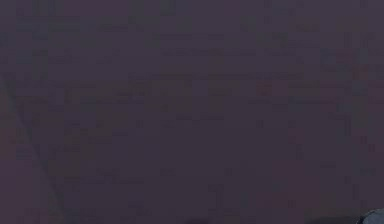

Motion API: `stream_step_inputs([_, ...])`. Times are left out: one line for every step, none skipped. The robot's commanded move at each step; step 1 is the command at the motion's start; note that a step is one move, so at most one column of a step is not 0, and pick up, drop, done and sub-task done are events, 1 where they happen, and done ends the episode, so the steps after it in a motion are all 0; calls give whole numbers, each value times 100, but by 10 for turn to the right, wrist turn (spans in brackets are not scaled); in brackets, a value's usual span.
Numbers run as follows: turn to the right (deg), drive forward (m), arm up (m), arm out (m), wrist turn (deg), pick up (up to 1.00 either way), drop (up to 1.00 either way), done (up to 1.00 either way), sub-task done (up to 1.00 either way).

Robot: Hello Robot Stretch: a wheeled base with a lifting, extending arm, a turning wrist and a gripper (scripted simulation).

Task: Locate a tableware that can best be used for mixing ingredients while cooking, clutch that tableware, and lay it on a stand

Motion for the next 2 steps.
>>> stream_step_inputs([0,0,0,0,390,0,0,0,0])
stream_step_inputs([0,0,-8,0,0,0,0,0,0])
